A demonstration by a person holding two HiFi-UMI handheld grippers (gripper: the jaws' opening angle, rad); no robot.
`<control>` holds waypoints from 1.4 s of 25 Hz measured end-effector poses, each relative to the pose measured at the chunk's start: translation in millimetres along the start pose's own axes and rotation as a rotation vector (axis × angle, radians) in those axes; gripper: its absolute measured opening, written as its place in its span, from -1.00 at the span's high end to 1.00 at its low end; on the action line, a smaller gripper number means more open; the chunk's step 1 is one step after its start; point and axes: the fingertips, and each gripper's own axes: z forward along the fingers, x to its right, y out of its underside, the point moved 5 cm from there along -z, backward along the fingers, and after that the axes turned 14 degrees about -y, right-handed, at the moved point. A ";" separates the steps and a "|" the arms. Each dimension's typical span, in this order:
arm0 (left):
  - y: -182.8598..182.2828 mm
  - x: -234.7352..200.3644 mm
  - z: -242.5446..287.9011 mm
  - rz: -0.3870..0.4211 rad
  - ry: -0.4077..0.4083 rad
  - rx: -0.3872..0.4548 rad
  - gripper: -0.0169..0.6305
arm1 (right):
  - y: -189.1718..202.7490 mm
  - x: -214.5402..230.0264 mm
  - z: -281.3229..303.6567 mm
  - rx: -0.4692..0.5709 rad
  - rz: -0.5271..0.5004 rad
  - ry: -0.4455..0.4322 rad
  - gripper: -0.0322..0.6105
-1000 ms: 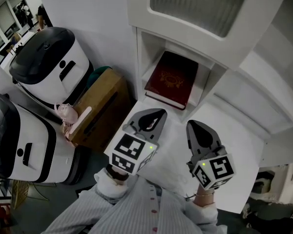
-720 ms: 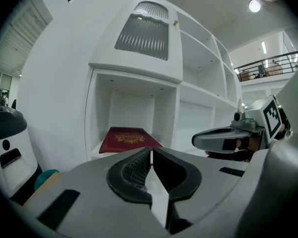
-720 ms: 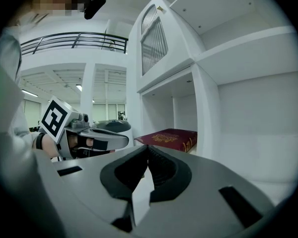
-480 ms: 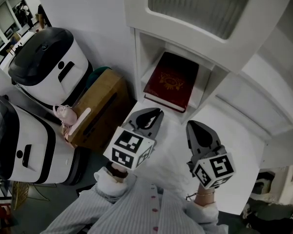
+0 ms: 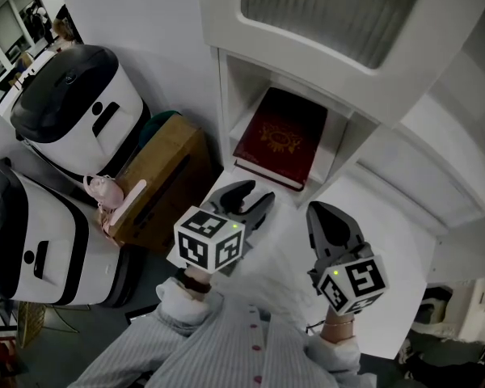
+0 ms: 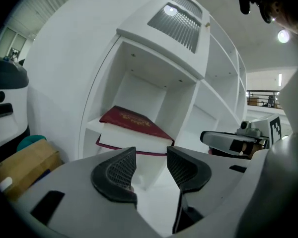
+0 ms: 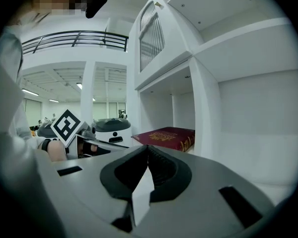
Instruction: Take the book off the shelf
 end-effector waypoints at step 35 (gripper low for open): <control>-0.8 -25.2 29.6 -0.490 0.205 -0.034 -0.19 | 16.1 21.5 13.0 -0.033 0.042 0.024 0.86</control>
